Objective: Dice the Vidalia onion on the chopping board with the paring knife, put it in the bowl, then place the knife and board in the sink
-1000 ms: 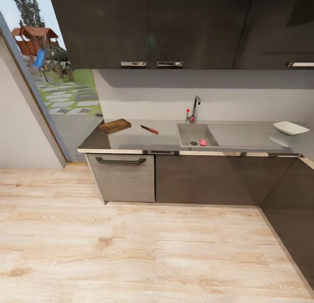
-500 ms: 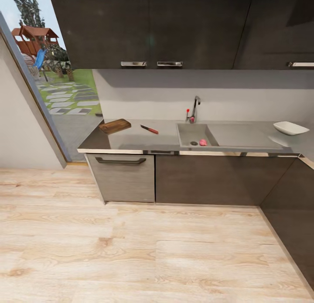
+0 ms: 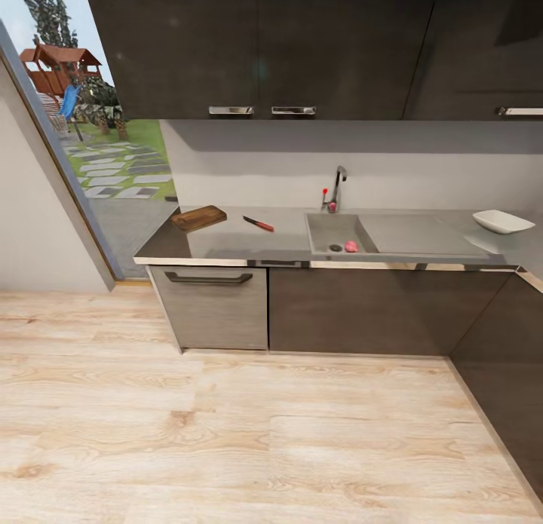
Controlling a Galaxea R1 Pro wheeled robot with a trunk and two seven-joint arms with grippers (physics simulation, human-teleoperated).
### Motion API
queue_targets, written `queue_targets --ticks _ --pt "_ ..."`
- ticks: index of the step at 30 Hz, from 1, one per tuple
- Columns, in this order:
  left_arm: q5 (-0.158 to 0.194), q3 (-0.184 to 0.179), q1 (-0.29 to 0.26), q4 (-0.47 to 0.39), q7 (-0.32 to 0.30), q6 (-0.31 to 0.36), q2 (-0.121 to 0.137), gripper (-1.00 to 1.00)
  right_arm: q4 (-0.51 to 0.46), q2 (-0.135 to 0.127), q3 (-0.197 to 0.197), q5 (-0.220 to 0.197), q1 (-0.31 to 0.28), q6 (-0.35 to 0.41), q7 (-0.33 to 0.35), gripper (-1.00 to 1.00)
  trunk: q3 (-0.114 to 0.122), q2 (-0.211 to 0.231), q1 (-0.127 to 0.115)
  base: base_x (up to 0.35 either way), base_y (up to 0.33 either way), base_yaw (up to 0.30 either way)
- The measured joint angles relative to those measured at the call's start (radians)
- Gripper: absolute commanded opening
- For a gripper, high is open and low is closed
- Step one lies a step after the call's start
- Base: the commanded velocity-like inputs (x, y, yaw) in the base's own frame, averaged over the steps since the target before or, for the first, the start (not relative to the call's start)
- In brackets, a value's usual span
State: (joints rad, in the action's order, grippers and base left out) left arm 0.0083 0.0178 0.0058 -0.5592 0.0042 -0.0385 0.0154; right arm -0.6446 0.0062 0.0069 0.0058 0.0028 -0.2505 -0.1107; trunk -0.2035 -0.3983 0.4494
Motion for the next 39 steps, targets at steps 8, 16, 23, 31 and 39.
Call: queue_targets --ticks 8,16,23,31,39 --pt "0.000 0.000 0.000 -0.001 0.000 0.000 0.000 1.00 0.000 0.001 0.000 0.000 0.000 0.000 0.000 1.00 0.000 0.000 0.000 0.000 0.000 0.000" --pt "0.000 -0.001 0.000 -0.002 0.000 -0.001 0.000 1.00 0.000 0.000 0.000 0.000 0.000 0.000 0.001 1.00 0.000 0.000 0.000 0.000 0.000 0.000" --pt "0.000 -0.001 0.000 -0.001 0.000 -0.001 0.001 1.00 0.000 0.000 0.000 0.000 0.000 0.000 0.002 1.00 0.000 0.000 0.000 0.000 0.000 0.000" --pt "0.000 -0.002 0.000 0.000 0.000 -0.002 0.003 1.00 0.000 -0.001 0.000 0.000 0.000 0.000 0.003 1.00 0.000 0.000 0.000 0.000 0.000 0.000" --pt "-0.001 -0.002 0.000 -0.001 0.000 -0.002 0.005 1.00 0.000 -0.004 0.000 0.000 0.000 0.000 0.003 1.00 0.000 0.000 0.000 0.000 0.000 0.000"
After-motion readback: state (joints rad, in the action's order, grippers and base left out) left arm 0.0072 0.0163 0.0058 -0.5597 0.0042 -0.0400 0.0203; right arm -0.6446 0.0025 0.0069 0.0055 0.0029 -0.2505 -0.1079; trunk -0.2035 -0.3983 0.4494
